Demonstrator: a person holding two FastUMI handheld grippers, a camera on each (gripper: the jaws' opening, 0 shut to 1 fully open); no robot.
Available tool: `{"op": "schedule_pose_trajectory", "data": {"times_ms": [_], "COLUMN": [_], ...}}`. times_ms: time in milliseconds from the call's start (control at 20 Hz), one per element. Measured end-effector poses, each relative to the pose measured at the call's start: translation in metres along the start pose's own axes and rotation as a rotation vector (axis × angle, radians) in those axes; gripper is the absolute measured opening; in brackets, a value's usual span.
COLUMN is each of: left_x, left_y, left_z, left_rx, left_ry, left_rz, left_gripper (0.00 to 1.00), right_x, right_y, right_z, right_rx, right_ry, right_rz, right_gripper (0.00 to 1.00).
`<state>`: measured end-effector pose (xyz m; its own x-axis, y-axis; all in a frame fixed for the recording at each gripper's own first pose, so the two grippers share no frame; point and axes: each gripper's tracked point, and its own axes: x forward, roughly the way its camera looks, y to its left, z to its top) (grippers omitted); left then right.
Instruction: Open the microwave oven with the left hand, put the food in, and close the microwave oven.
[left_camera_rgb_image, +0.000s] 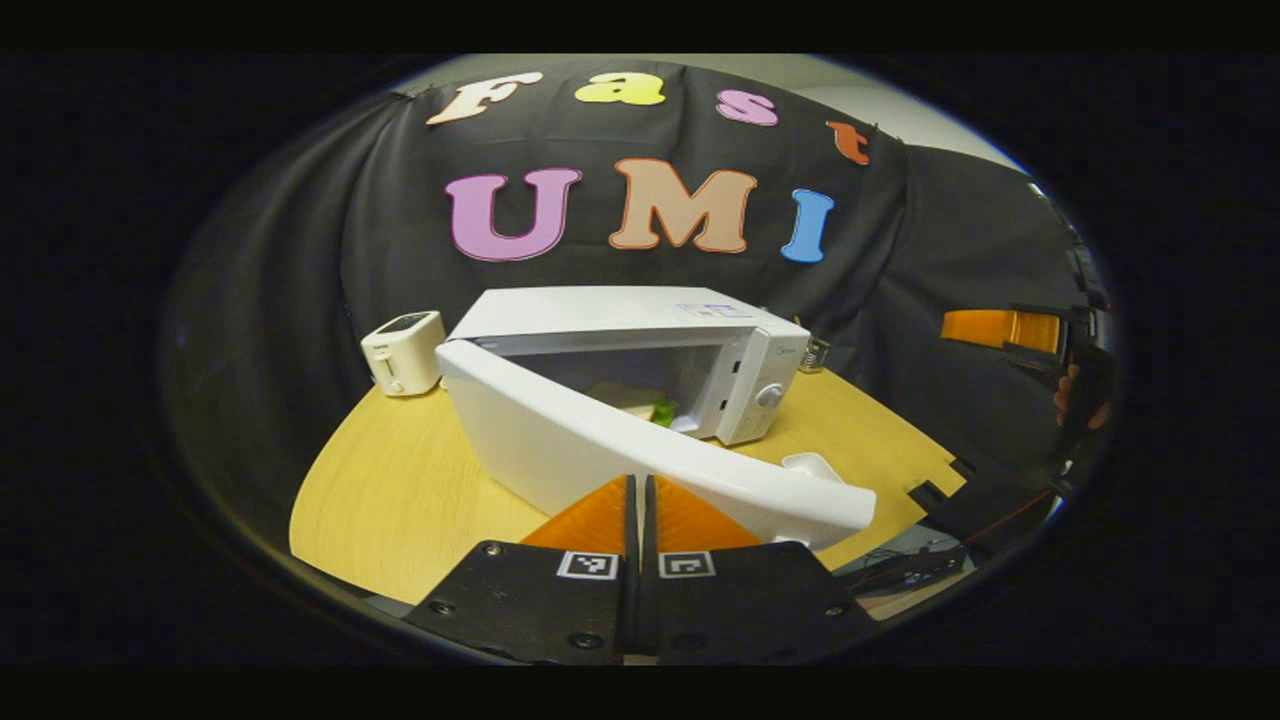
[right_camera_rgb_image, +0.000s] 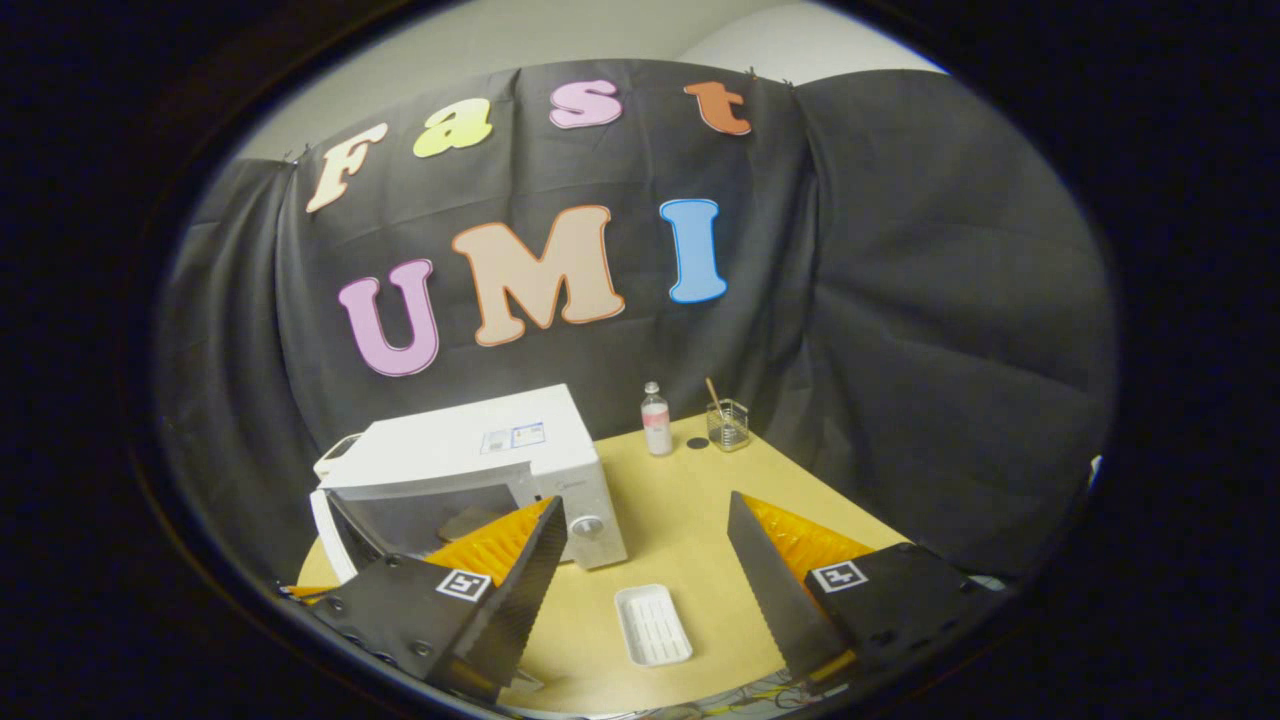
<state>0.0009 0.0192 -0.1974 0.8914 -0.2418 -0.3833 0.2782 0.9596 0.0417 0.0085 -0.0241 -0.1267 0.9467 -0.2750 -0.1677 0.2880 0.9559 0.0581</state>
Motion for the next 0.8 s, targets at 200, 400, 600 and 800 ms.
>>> {"op": "schedule_pose_trajectory", "data": {"times_ms": [200,400,600,800], "left_x": [0.037,0.06,0.078,0.092], "left_y": [-0.027,-0.042,-0.056,-0.066], "left_z": [0.016,0.025,0.033,0.037], "left_rx": [-0.011,-0.016,-0.015,-0.003], "left_ry": [-0.039,-0.059,-0.067,-0.068], "left_rz": [0.016,0.04,0.038,0.037], "left_gripper": [0.01,0.01,0.01,0.01], "right_x": [0.013,0.024,0.034,0.037], "right_y": [-0.026,-0.047,-0.059,-0.068], "right_z": [-0.005,-0.012,-0.017,-0.017], "right_rx": [-0.031,-0.045,-0.04,-0.035], "right_ry": [0.021,0.039,0.052,0.055], "right_rz": [0.006,0.022,0.031,0.03], "right_gripper": [0.92,0.92,0.92,0.92]}}
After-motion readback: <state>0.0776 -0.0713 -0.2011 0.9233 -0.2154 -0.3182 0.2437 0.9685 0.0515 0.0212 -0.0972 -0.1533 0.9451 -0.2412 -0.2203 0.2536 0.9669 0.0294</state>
